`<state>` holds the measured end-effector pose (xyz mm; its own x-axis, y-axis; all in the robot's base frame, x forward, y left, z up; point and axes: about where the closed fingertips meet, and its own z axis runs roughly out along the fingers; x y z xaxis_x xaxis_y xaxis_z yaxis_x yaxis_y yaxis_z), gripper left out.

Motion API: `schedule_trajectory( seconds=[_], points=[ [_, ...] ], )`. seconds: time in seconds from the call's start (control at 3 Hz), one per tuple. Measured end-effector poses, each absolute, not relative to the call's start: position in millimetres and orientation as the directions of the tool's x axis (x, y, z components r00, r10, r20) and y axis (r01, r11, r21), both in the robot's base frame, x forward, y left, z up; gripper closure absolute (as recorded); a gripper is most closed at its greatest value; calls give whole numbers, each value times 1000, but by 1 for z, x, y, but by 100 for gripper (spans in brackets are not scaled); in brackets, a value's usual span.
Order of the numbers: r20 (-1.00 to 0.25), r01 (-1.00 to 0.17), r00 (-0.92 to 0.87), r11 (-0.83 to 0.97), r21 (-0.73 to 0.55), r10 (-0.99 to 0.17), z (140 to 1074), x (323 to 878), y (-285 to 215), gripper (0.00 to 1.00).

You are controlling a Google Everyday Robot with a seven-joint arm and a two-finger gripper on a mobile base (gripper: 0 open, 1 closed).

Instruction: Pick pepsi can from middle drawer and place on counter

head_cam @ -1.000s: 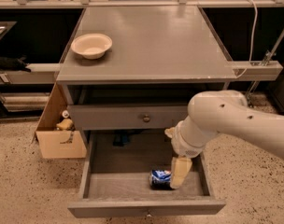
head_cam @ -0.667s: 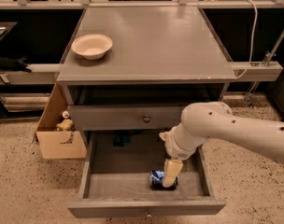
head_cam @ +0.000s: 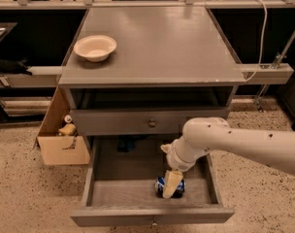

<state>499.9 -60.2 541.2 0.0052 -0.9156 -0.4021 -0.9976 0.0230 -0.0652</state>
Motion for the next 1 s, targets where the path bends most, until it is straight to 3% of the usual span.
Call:
schedule_trajectory(
  seconds=[1.0],
  points=[
    [-445, -996, -73, 85, -8, -893, 438, 531, -86, 0]
  ],
)
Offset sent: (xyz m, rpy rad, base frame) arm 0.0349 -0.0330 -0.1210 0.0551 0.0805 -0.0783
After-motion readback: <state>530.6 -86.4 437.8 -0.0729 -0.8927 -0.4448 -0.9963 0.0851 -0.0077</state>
